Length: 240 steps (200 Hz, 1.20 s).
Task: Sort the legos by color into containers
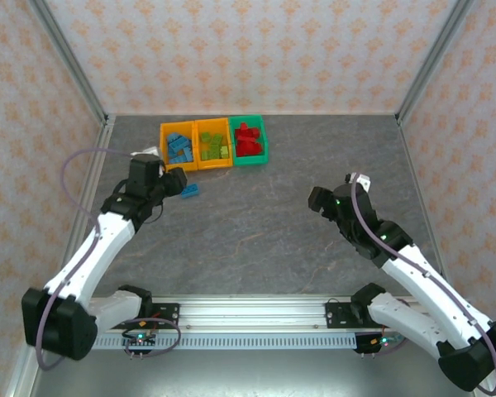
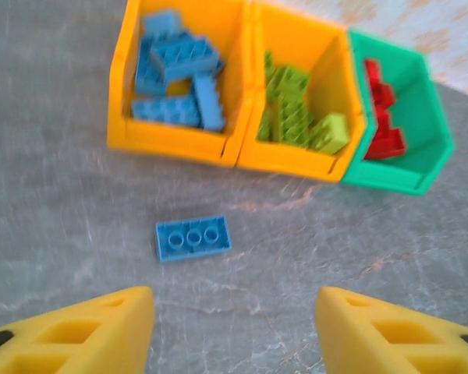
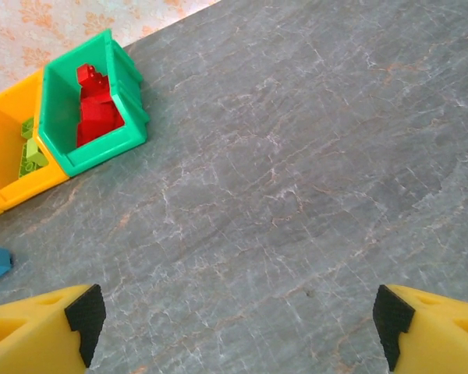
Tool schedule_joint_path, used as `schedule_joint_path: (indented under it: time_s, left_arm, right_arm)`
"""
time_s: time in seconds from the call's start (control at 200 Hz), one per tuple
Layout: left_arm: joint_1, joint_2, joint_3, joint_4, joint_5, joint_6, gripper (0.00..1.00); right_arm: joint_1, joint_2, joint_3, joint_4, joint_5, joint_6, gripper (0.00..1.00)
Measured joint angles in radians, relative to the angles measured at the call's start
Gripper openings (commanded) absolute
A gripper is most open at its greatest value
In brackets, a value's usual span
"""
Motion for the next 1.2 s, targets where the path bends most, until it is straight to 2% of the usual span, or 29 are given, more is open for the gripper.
schedule_joint_path:
  time_s: [0.075,0.175,0.29,0.42,0.666,0.806,0.921,1.021,1.081,1.201]
  left_arm:
    - [-0.005,0.13,0.006,0.022,-0.011,-0.048,0.82]
    - [-0.004,0.335,0.071,0.023,-0.006,-0.07,0.94]
    - [-0.005,0.536,0.2,0.021,0.005,-0.074,1.0]
    - [-0.005,0.634,0.266,0.021,-0.013,-0.084,1.0]
    - [-0.005,0.701,0.295,-0.032,-0.076,-0.093,0.93]
    - [-0.005,0.728,0.295,-0.04,-0.079,-0.084,0.84]
    - [-0.005,0.757,0.298,-0.052,-0.087,-0.077,0.68]
    - [-0.002,0.758,0.314,-0.071,-0.087,-0.078,0.58]
    - [-0.002,0.755,0.315,-0.076,-0.086,-0.073,0.55]
    - [-0.002,0.699,0.314,-0.095,-0.091,-0.075,0.54]
  right_arm:
    - [0.0,0.027,0.0,0.016,-0.006,0.0,0.91]
    - [0.0,0.056,0.0,0.019,-0.029,-0.003,0.91]
    - [0.0,0.056,0.0,0.019,-0.043,-0.008,0.92]
    - [0.0,0.035,-0.006,0.019,-0.045,-0.008,0.92]
    - [0.0,0.019,-0.013,0.019,-0.05,-0.011,0.92]
    - [0.0,0.024,-0.021,0.02,-0.059,-0.01,0.92]
    - [0.0,0.031,-0.021,0.02,-0.068,-0.01,0.92]
    - [0.0,0.031,-0.021,0.02,-0.073,-0.009,0.92]
    - [0.0,0.031,-0.021,0.02,-0.077,-0.006,0.92]
    - [0.0,0.031,-0.021,0.02,-0.08,-0.006,0.92]
